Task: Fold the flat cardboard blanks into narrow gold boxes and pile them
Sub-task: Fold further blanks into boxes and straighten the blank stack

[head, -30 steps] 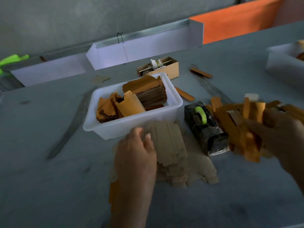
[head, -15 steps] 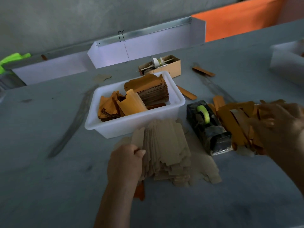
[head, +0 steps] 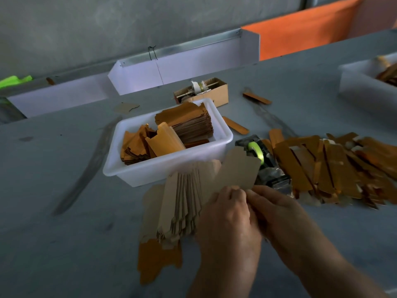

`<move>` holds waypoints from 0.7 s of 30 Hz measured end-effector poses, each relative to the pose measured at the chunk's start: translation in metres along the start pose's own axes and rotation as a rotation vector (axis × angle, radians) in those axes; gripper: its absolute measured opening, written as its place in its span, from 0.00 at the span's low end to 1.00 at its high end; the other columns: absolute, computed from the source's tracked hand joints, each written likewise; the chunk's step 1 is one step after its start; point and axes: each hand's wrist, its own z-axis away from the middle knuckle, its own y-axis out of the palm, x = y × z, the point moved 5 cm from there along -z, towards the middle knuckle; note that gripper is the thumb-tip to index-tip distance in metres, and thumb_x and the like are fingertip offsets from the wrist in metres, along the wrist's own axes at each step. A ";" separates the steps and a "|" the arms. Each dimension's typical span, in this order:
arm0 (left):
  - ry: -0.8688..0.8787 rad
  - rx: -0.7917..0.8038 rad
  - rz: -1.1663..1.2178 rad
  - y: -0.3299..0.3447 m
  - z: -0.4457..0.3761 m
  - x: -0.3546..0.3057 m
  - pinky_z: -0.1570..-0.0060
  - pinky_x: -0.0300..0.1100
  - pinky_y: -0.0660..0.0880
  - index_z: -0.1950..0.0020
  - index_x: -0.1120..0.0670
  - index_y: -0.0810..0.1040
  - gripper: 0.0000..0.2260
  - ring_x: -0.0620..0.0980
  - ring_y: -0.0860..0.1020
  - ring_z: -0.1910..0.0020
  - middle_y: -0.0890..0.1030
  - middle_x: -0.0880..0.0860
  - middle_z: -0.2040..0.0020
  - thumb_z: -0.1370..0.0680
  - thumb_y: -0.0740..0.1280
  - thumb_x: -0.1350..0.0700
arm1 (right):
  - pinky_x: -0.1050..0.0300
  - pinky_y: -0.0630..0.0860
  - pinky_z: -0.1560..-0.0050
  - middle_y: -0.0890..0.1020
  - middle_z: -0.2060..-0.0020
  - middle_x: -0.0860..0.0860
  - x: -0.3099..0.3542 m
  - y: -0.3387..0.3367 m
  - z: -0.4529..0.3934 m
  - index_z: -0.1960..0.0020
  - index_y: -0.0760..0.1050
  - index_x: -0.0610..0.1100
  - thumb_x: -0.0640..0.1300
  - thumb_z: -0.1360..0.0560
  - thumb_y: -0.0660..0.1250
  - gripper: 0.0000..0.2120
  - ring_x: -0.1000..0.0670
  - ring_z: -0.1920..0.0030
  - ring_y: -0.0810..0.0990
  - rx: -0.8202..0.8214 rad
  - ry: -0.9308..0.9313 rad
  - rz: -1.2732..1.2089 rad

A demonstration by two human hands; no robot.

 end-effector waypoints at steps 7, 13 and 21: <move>-0.319 -0.126 0.408 -0.007 -0.004 0.035 0.48 0.34 0.74 0.34 0.43 0.68 0.23 0.39 0.71 0.44 0.70 0.38 0.44 0.27 0.71 0.47 | 0.59 0.78 0.63 0.85 0.59 0.45 -0.005 -0.021 -0.001 0.51 0.80 0.40 0.39 0.23 0.62 0.08 0.51 0.60 0.83 -0.036 0.057 -0.021; -0.571 0.141 1.028 0.012 -0.009 0.059 0.55 0.45 0.80 0.45 0.52 0.77 0.18 0.49 0.84 0.55 0.85 0.50 0.54 0.32 0.77 0.58 | 0.63 0.78 0.68 0.84 0.63 0.45 -0.003 -0.023 0.006 0.57 0.79 0.37 0.35 0.24 0.62 0.08 0.50 0.63 0.84 0.036 0.080 0.009; -0.636 0.271 1.102 0.018 -0.006 0.059 0.51 0.54 0.80 0.46 0.55 0.80 0.17 0.55 0.83 0.53 0.85 0.54 0.53 0.32 0.76 0.60 | 0.59 0.80 0.64 0.84 0.60 0.40 -0.002 -0.027 0.007 0.53 0.79 0.35 0.36 0.24 0.63 0.07 0.45 0.59 0.84 0.048 0.068 0.176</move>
